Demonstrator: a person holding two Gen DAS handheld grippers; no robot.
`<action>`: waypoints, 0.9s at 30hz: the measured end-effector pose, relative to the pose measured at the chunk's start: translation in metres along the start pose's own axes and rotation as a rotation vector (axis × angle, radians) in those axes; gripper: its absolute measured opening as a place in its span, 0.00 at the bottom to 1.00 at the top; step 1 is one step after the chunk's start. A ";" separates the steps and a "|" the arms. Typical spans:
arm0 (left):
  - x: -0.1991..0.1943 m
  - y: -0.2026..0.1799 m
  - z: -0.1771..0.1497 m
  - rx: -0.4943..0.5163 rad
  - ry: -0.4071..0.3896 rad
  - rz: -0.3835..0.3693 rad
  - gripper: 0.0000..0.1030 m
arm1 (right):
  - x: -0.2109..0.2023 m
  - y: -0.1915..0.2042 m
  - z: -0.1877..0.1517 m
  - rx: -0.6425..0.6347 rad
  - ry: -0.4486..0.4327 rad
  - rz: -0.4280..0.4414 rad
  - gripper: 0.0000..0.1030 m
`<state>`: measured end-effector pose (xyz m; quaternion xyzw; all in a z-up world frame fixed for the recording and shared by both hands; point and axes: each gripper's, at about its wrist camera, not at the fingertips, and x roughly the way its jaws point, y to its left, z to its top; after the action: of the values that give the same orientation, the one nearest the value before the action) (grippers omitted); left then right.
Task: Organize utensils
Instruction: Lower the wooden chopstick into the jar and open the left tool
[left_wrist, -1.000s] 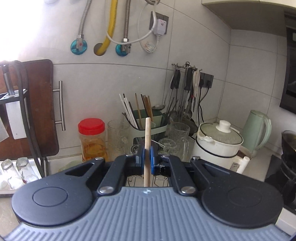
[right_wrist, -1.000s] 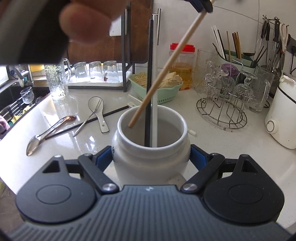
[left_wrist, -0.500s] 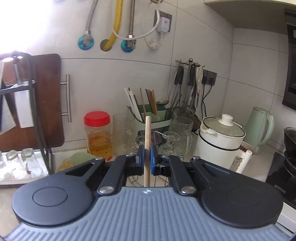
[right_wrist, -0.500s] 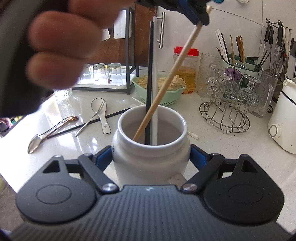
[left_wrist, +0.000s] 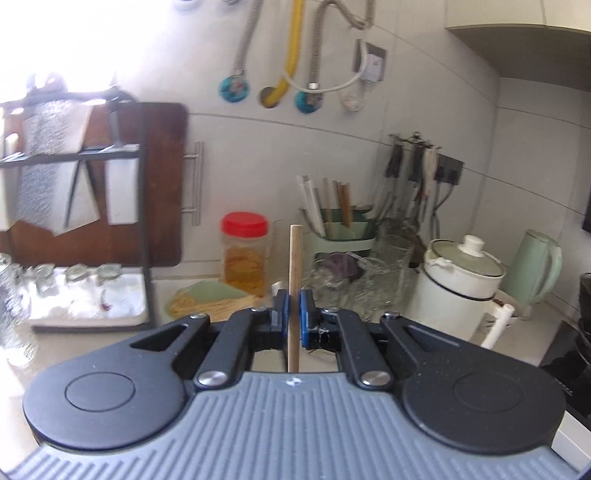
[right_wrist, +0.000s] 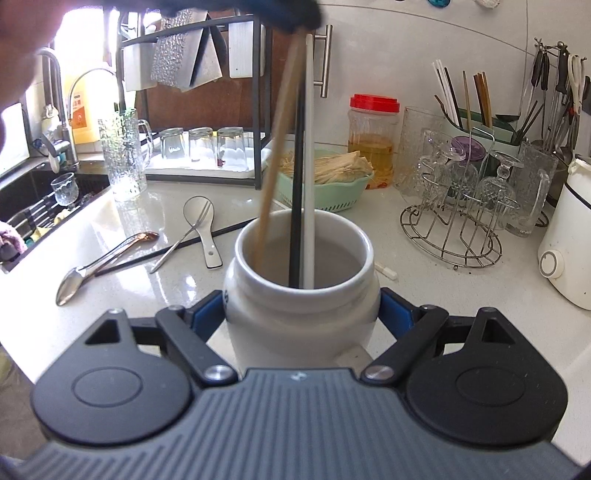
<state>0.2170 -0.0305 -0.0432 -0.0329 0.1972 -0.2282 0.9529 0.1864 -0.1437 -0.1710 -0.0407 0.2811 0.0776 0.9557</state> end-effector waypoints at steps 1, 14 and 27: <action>-0.002 0.003 -0.002 -0.016 0.013 0.010 0.07 | 0.000 0.000 0.000 0.001 0.001 0.000 0.87; 0.004 0.011 -0.024 -0.058 0.119 0.049 0.07 | -0.005 0.003 -0.001 0.000 0.012 0.003 0.87; 0.009 0.005 -0.021 -0.079 0.174 0.083 0.17 | -0.006 0.002 0.000 -0.001 0.026 0.012 0.87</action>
<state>0.2180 -0.0299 -0.0669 -0.0423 0.2893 -0.1827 0.9387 0.1811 -0.1420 -0.1682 -0.0404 0.2934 0.0828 0.9515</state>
